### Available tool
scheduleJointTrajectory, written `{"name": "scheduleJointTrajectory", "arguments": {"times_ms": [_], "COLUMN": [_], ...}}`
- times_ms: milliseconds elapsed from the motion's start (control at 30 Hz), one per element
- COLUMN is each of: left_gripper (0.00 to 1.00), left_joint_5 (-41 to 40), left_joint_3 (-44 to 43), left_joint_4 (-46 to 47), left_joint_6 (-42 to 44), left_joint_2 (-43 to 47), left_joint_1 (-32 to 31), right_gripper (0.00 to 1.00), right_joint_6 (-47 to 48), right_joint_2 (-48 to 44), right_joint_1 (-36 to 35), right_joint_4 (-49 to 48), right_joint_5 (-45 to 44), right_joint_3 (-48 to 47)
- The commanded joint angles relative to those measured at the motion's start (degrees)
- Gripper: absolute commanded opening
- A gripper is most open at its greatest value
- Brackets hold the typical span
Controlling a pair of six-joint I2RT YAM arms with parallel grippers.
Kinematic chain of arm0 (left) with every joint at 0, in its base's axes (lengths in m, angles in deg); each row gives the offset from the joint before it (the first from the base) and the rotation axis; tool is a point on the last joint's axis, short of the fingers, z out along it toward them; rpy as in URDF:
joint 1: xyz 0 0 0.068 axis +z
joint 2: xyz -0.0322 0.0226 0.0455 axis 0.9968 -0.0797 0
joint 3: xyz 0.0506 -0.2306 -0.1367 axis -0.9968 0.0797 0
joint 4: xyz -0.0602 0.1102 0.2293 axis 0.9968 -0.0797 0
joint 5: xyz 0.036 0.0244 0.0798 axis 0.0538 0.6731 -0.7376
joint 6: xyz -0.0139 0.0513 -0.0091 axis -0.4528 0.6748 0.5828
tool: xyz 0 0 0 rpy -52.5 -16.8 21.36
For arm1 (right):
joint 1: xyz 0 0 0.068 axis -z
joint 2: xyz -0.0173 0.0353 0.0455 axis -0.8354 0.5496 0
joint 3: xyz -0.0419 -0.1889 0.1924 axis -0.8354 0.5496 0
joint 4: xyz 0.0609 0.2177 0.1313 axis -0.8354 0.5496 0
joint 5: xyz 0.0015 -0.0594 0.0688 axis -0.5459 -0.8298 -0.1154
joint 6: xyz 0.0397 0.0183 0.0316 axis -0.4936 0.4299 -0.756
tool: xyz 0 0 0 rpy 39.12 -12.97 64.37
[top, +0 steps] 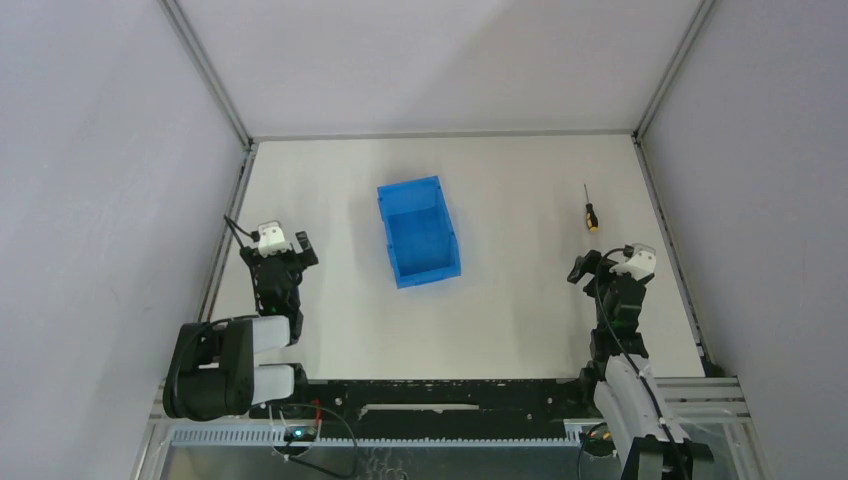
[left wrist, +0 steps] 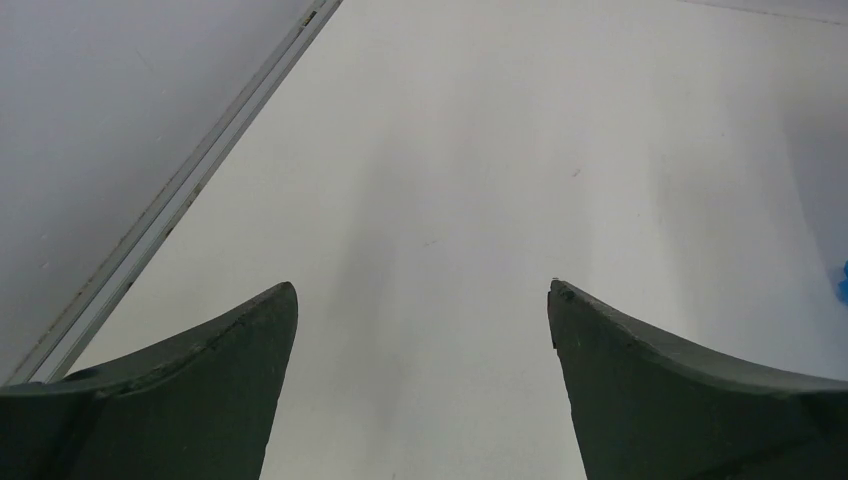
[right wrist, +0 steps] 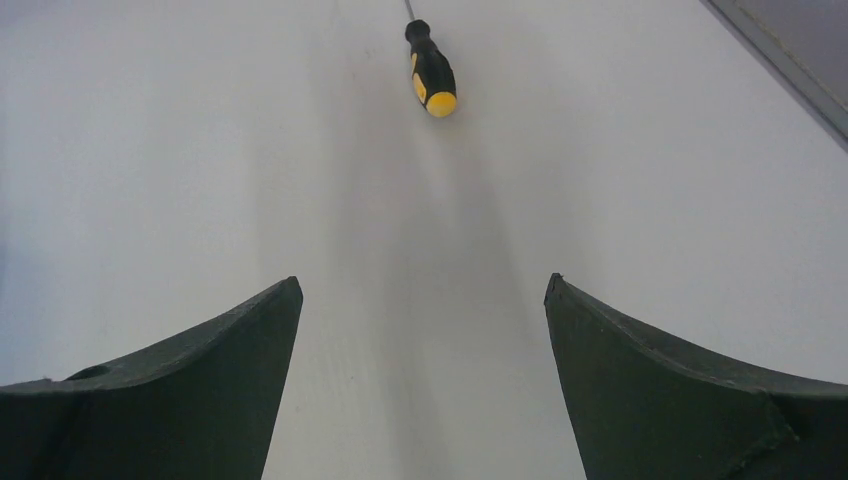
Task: Put the screwdriver in the bin
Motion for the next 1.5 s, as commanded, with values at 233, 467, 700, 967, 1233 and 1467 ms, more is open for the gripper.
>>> {"name": "scheduleJointTrajectory", "arguments": {"times_ms": [233, 467, 700, 967, 1233, 1467], "left_gripper": [1.00, 1.00, 1.00, 1.00, 1.00, 1.00], "left_joint_5": [0.7, 0.7, 0.7, 0.6, 0.6, 0.7], "left_joint_3": [-2.7, -2.8, -2.7, -2.7, -2.7, -2.7], "left_joint_4": [2.2, 2.2, 2.2, 2.2, 2.2, 2.2], "left_joint_6": [1.0, 1.0, 1.0, 1.0, 1.0, 1.0], "left_joint_2": [1.0, 1.0, 1.0, 1.0, 1.0, 1.0], "left_joint_1": [-0.2, -0.2, -0.3, -0.2, -0.3, -0.2], "right_gripper": [1.00, 1.00, 0.96, 0.93, 0.90, 0.49], "right_joint_6": [0.2, 4.8, 7.1, 11.9, 13.5, 15.8], "right_joint_2": [4.2, 25.1, 50.6, 74.2, 85.0, 90.7], "right_joint_1": [0.3, 3.0, 6.2, 4.2, 3.6, 3.7], "right_joint_4": [7.4, 34.9, 55.1, 66.6, 67.4, 68.7], "right_joint_5": [0.0, 5.3, 9.5, 6.5, 1.5, 3.1], "right_joint_3": [-13.0, -43.4, -73.5, -94.9, -100.1, -99.9]}}
